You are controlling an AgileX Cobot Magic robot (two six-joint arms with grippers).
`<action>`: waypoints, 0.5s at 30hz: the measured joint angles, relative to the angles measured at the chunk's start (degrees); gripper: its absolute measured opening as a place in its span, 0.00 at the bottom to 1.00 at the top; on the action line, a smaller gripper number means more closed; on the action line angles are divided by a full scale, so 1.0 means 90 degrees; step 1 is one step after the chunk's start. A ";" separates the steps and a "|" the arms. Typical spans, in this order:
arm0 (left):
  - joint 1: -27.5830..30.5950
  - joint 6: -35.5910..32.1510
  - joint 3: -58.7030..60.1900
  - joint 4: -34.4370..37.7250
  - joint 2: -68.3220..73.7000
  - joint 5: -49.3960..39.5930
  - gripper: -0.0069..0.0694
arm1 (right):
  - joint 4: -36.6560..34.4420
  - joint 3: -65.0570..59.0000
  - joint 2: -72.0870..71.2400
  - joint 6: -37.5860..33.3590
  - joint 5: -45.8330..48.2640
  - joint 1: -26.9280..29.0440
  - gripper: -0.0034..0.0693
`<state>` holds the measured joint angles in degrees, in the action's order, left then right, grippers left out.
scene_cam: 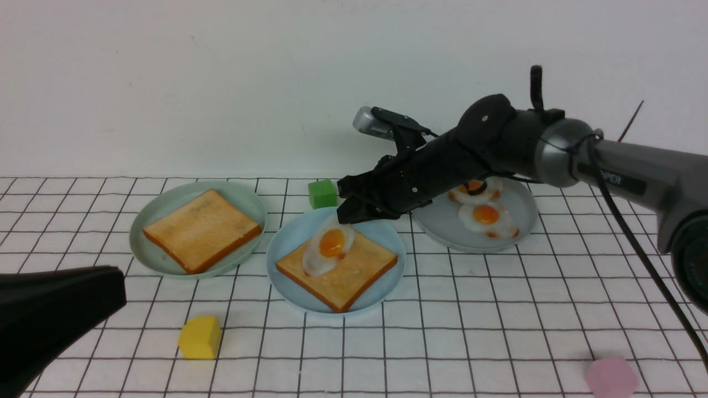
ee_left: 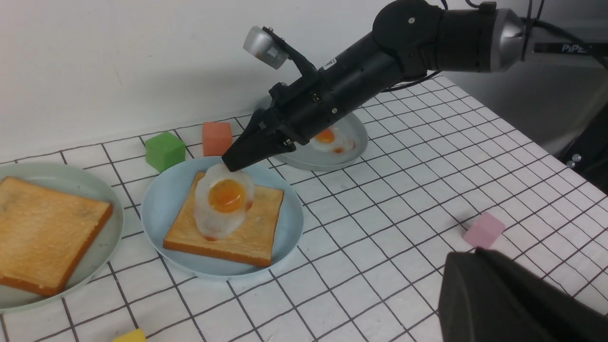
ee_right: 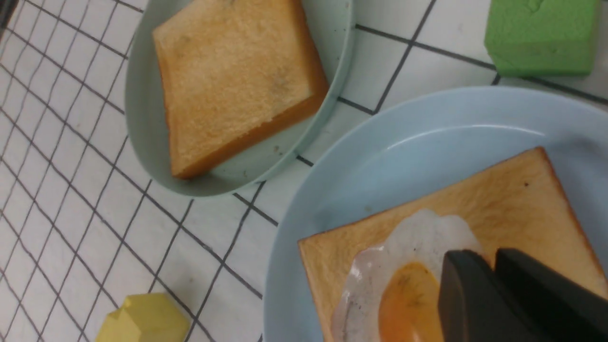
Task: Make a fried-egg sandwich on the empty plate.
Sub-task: Use the right arm to place the fried egg on the slice of bread in the middle, then use the left arm to grab a slice of bread
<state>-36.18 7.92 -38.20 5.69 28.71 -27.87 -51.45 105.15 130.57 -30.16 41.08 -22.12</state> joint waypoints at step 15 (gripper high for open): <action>0.0000 0.0113 0.0252 0.0000 0.0203 -0.0484 0.08 | 0.1393 0.0018 -0.0776 0.0431 0.1008 0.0498 0.77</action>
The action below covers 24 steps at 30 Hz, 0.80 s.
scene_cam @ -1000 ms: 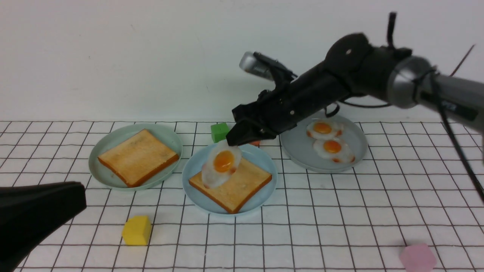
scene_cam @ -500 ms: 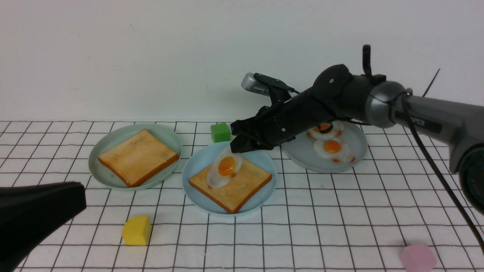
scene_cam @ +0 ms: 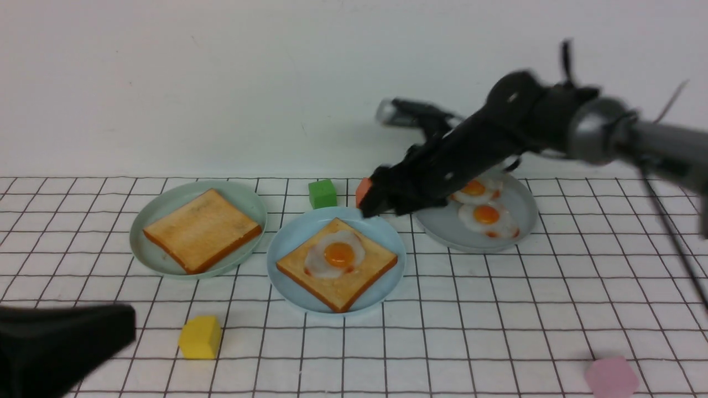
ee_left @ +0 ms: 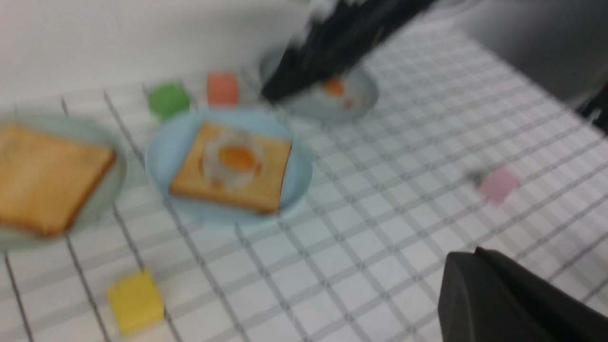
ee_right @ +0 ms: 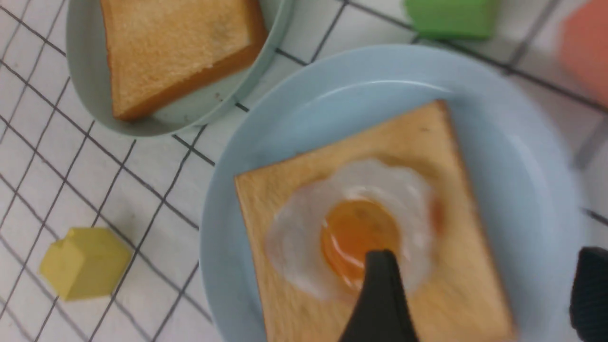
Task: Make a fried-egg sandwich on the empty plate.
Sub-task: Use the left arm to grab a slice of bread
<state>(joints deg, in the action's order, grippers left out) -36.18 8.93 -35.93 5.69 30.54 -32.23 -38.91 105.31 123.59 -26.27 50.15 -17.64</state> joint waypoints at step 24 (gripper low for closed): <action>0.2386 -0.0513 -0.3888 -0.0302 0.7167 -0.0974 0.07 | 0.2663 -0.4475 -0.7550 0.1731 0.1177 0.0124 0.06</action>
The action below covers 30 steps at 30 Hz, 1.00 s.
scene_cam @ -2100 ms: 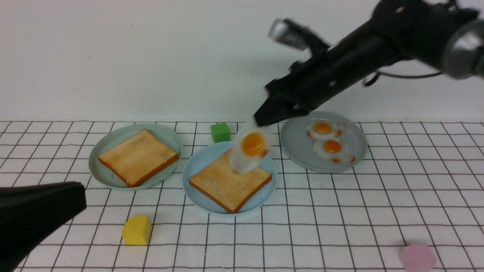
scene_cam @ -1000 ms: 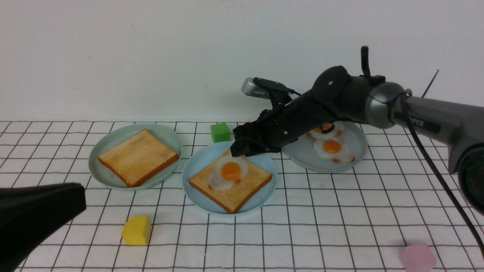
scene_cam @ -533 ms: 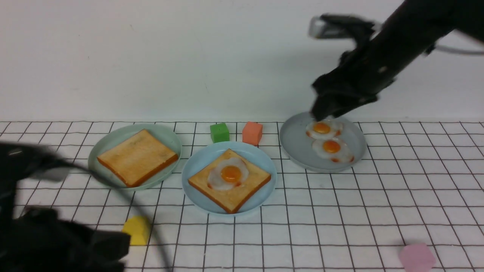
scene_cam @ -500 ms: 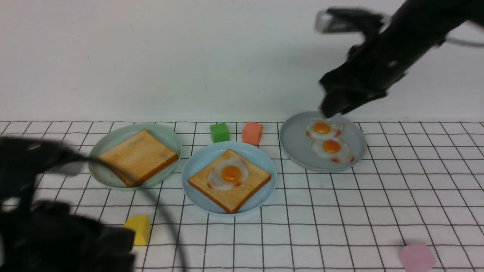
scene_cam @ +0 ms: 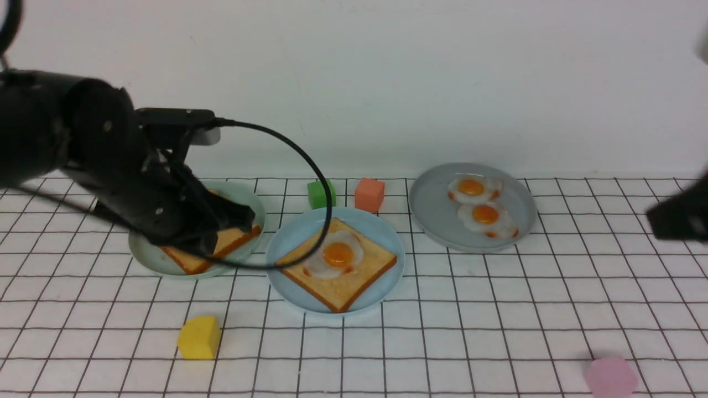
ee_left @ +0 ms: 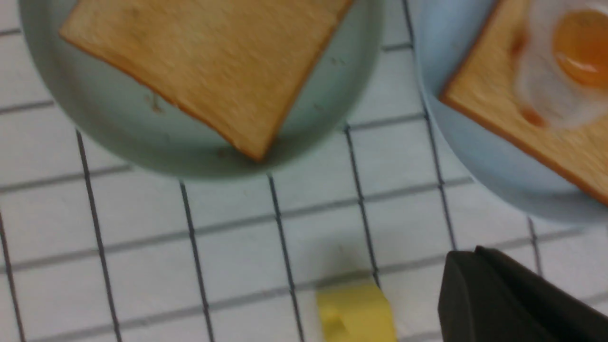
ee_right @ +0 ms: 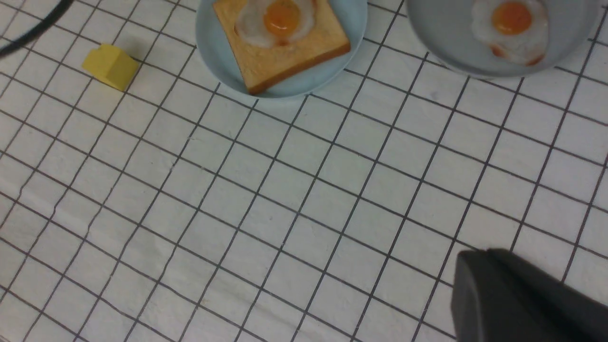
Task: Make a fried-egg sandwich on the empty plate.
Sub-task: Use the left arm to grab a slice of bread
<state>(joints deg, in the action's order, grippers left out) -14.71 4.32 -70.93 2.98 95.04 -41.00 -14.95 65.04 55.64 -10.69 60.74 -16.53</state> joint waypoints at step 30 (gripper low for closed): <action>0.0147 -0.1084 -0.1768 -0.1792 0.3045 0.1155 0.61 | -0.0076 -0.0482 -0.1161 -0.0174 0.0329 0.0000 0.07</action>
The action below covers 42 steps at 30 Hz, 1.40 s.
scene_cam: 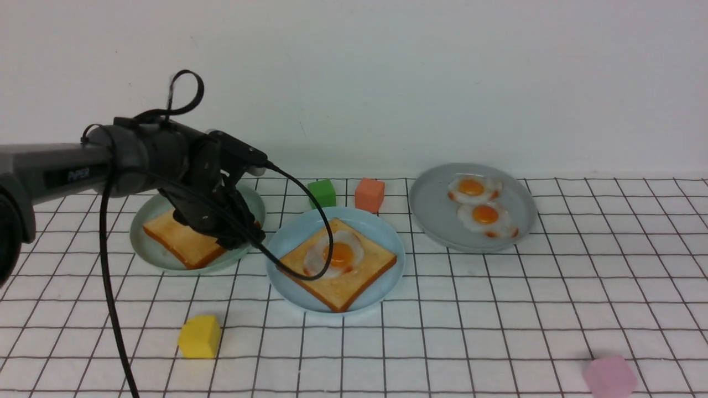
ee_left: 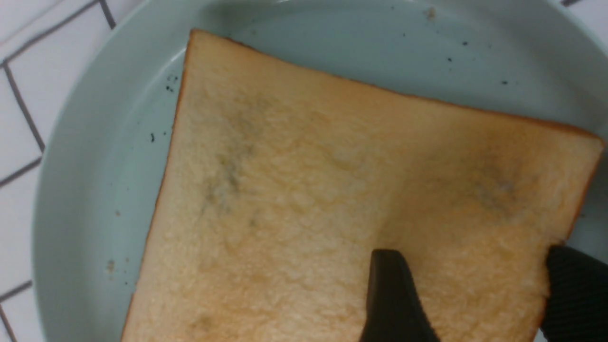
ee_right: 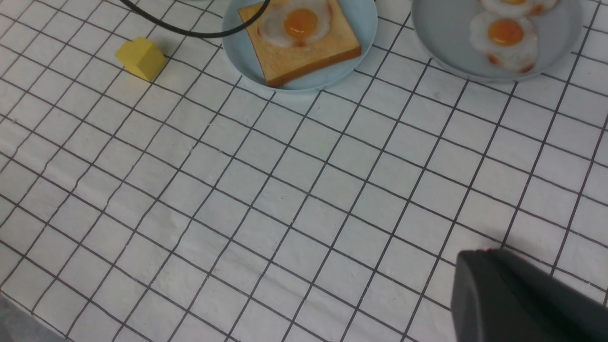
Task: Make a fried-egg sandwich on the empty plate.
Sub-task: Use the left arm to grab a slice of bread, then use the left arm to place a slice of bread on the fried egg in the middle
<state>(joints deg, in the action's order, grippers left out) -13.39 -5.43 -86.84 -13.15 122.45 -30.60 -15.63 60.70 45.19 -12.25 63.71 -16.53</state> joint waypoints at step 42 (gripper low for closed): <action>-0.2394 0.0645 -0.0179 0.0522 -0.1183 -0.1076 0.10 | 0.0248 -0.0005 -0.1507 -0.0001 0.0118 0.0000 0.07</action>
<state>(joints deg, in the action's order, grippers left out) -34.94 0.38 -88.45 -8.45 111.80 -40.29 -13.39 60.66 31.63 -12.26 64.77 -16.53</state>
